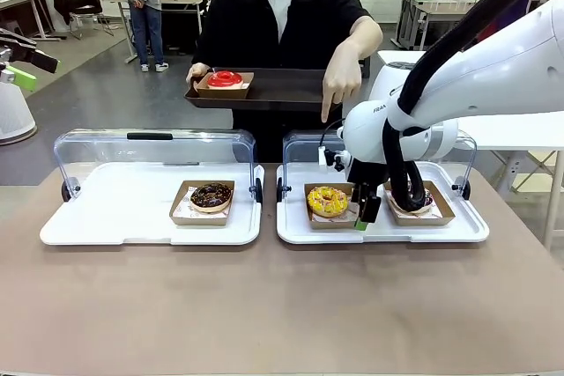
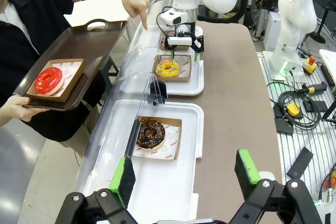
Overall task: Provide the desired donut to the person.
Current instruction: Pick up and lift the Paper togo box containing the Donut pointed at by the person.
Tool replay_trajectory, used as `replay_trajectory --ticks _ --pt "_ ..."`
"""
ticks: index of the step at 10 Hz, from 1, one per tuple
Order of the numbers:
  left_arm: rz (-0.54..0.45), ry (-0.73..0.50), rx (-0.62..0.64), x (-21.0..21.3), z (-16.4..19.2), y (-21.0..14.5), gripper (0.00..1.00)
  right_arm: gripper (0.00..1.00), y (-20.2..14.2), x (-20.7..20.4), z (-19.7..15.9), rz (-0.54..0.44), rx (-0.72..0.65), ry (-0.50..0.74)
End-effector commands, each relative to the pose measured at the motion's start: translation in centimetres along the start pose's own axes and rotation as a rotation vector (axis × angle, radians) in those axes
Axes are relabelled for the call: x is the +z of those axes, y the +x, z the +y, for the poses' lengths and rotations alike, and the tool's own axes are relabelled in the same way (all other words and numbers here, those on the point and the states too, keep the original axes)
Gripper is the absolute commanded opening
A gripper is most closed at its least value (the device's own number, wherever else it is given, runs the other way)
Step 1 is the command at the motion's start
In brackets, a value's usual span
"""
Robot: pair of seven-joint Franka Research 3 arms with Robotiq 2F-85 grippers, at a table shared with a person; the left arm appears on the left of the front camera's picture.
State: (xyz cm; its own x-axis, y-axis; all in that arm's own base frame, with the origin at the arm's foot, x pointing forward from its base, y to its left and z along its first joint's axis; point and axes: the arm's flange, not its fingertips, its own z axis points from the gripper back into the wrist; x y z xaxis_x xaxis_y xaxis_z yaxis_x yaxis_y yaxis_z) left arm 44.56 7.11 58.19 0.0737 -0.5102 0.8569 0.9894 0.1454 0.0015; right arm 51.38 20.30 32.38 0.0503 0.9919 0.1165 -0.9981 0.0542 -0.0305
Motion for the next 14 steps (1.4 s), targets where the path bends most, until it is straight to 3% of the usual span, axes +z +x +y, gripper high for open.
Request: replay_trajectory --ticks 1,2,4,14 --pt "-0.011 -0.003 0.016 0.12 -0.13 0.22 1.00 0.78 -0.06 -0.77 -0.43 0.017 0.030 0.025" --pt "-0.011 -0.003 0.016 0.12 -0.13 0.22 1.00 0.40 -0.04 -0.83 -0.43 0.017 0.039 0.029" --pt "-0.011 -0.003 0.016 0.12 -0.13 0.22 1.00 0.00 0.00 -0.84 -0.41 0.012 0.051 0.036" --pt "-0.011 -0.003 0.016 0.12 -0.13 0.22 1.00 0.00 -0.07 -0.64 -0.47 0.028 0.054 0.026"
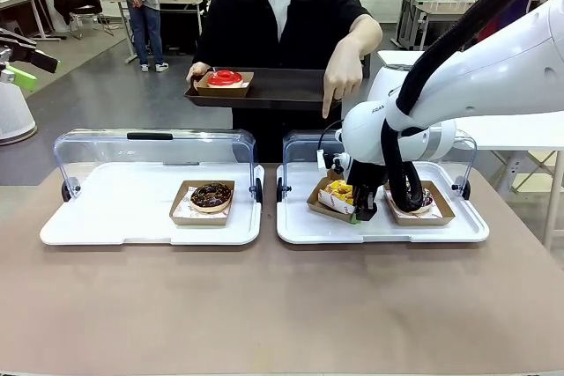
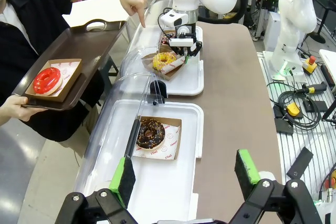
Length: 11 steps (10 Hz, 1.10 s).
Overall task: Provide the desired donut to the person.
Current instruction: Pick up and lift the Paper togo box containing the Donut pointed at by the person.
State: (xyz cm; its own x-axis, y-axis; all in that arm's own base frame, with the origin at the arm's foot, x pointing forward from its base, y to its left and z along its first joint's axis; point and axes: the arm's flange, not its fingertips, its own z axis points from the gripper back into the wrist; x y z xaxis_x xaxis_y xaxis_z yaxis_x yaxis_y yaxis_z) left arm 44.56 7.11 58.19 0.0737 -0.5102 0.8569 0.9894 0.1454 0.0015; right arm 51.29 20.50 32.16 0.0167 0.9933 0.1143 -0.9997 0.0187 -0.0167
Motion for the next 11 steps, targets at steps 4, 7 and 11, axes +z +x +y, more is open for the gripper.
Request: replay_trajectory --ticks 4,7,11 --pt "-0.011 -0.003 0.016 0.1 -0.1 0.2 1.00 0.00 2.1 3.9 3.0 0.107 0.069 0.014" --pt "-0.011 -0.003 0.016 0.1 -0.1 0.2 1.00 0.00 4.5 9.6 7.8 0.183 0.079 0.064" --pt "-0.011 -0.003 0.016 0.1 -0.1 0.2 1.00 0.00 6.8 16.9 16.4 0.191 0.186 0.130"
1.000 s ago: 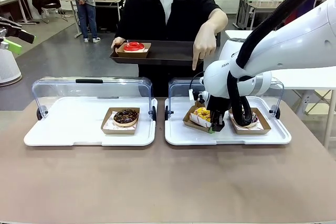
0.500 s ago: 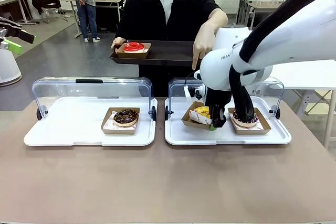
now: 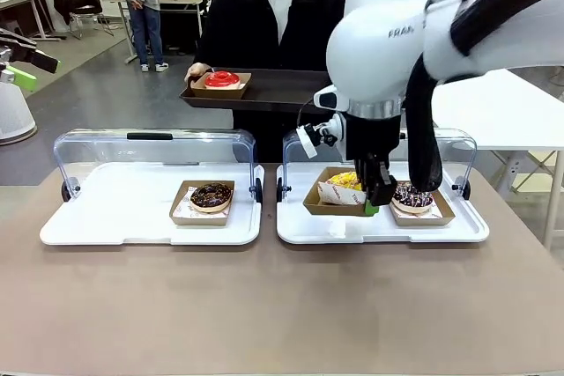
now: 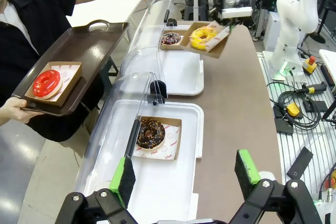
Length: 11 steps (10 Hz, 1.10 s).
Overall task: Provide the desired donut to the person.
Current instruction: Pick up and lift the Paper togo box containing the Donut pointed at by the person.
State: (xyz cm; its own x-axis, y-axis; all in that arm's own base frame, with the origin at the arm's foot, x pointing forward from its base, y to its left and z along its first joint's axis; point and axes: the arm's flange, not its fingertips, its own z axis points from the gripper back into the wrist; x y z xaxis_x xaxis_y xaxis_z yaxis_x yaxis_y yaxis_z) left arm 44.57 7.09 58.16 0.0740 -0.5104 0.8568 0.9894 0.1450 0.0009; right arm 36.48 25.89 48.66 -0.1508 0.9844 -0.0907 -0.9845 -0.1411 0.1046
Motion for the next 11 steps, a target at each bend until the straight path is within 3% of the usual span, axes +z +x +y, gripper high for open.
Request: replay_trajectory --ticks 1,4,6,11 --pt "-0.011 -0.002 0.016 0.1 -0.1 0.2 1.00 0.00 0.8 2.7 4.4 -0.022 0.086 -0.009" --pt "-0.011 -0.002 0.016 0.1 -0.1 0.2 1.00 0.00 2.3 8.7 7.3 -0.047 0.195 -0.057" --pt "-0.011 -0.002 0.016 0.1 -0.1 0.2 1.00 0.00 2.9 13.1 6.6 -0.053 0.254 -0.082" --pt "-0.011 -0.002 0.016 0.1 -0.1 0.2 1.00 0.00 1.5 17.7 -3.6 0.039 0.433 -0.110"
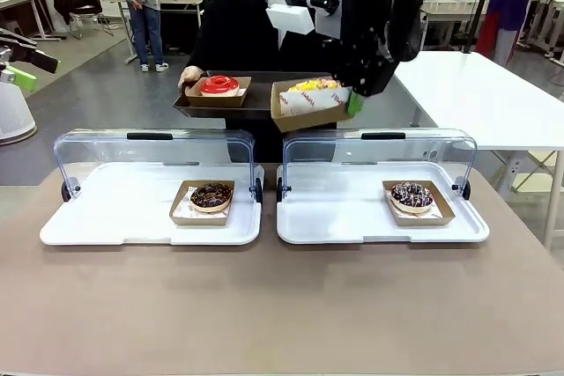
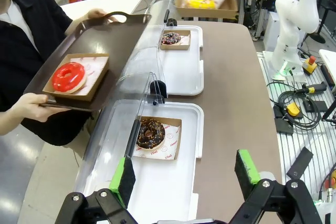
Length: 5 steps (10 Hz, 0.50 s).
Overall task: Provide the desired donut to the person.
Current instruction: Pick up and lift the Paper togo box containing the Donut pointed at by the person.
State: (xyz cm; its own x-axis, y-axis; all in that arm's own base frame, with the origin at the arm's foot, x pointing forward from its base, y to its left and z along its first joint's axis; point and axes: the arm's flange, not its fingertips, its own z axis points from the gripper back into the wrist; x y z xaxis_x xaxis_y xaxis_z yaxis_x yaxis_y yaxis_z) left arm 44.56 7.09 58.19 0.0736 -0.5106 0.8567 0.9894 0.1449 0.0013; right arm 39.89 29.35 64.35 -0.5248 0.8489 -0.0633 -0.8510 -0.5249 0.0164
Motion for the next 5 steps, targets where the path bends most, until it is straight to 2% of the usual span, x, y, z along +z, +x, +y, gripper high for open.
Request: replay_trajectory --ticks 1,2,4,5 --pt "-0.011 -0.003 0.016 0.1 -0.1 0.2 1.00 0.00 -1.7 1.3 -3.2 0.029 0.027 0.023" --pt "-0.011 -0.003 0.016 0.1 -0.1 0.2 1.00 0.00 -2.7 1.5 -4.9 -0.015 -0.005 -0.002" --pt "-0.011 -0.003 0.016 0.1 -0.1 0.2 1.00 0.00 -5.1 0.7 -8.4 -0.073 -0.241 -0.078" --pt "-0.011 -0.003 0.016 0.1 -0.1 0.2 1.00 0.00 -6.1 0.0 -9.4 -0.086 -0.278 -0.089"
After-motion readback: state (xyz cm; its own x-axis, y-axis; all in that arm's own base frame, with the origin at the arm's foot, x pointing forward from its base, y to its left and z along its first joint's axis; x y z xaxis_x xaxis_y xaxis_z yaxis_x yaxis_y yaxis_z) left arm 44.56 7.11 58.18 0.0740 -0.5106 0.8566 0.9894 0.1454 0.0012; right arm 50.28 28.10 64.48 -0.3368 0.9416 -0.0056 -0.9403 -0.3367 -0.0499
